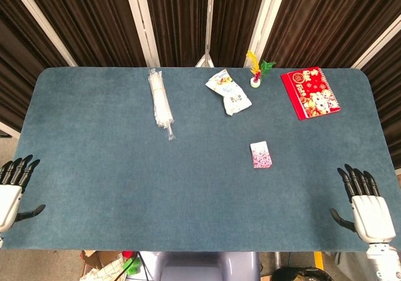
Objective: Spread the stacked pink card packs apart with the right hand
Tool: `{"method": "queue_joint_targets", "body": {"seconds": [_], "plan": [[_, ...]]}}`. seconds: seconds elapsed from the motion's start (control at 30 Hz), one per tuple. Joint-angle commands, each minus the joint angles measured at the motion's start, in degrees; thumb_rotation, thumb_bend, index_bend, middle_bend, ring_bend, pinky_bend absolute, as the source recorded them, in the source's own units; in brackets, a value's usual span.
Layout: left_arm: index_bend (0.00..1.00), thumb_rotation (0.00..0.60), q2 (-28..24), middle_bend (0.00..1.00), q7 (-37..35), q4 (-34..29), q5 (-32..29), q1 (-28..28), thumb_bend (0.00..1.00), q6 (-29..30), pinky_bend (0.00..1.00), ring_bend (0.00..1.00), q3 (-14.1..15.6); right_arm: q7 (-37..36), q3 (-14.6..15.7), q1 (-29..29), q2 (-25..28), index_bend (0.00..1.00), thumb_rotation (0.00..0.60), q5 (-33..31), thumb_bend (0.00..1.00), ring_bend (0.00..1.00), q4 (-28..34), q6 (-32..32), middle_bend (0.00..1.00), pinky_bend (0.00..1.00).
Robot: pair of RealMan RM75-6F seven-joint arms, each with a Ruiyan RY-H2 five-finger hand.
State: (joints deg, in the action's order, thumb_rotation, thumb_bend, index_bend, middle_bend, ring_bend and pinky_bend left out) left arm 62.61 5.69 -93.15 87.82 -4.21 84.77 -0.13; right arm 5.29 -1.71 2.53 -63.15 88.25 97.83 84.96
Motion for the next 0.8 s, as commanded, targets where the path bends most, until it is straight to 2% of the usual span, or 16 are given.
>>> {"method": "queue_joint_targets", "body": {"seconds": [0.03,0.23,0.43,0.6,0.8], "plan": [[0.0,0.6,0.1,0.0,0.0,0.3,-0.1,-0.2,0.0,-0.2,0.0,0.0,-0.2,0.3,-0.9,2.2,1.3,0.0,0.6,-1.0,0.27,0.0,2.2,-3.4,0.0,0.0],[0.0,0.6,-0.1,0.0,-1.0,0.5,-0.6,-0.4,0.0,0.0,0.0,0.0,-0.8,5.1,-4.5,8.8,2.2,0.0,0.6,-6.4,0.26,0.0,7.7,-12.6,0.0,0.0],[0.0,0.6,0.0,0.0,-1.1,0.7,-0.1,-0.7,0.0,-0.2,0.0,0.0,-0.7,14.6,-8.4,16.2,-1.5,0.0,0.6,-13.9,0.26,0.0,9.8,-20.2,0.0,0.0],[0.0,0.6,-0.5,0.0,-2.4,0.4,-0.7,-0.9,0.0,-0.9,0.0,0.0,-0.8,23.4,-11.5,23.2,-7.4,0.0,0.6,-23.7,0.26,0.0,8.2,-25.2,0.0,0.0],[0.0,0.6,-0.9,0.0,-3.5,0.3,-0.9,-1.2,0.0,-1.6,0.0,0.0,-0.7,30.0,-13.2,30.0,-14.2,0.0,0.6,-34.8,0.26,0.0,3.7,-28.6,0.0,0.0]]}}
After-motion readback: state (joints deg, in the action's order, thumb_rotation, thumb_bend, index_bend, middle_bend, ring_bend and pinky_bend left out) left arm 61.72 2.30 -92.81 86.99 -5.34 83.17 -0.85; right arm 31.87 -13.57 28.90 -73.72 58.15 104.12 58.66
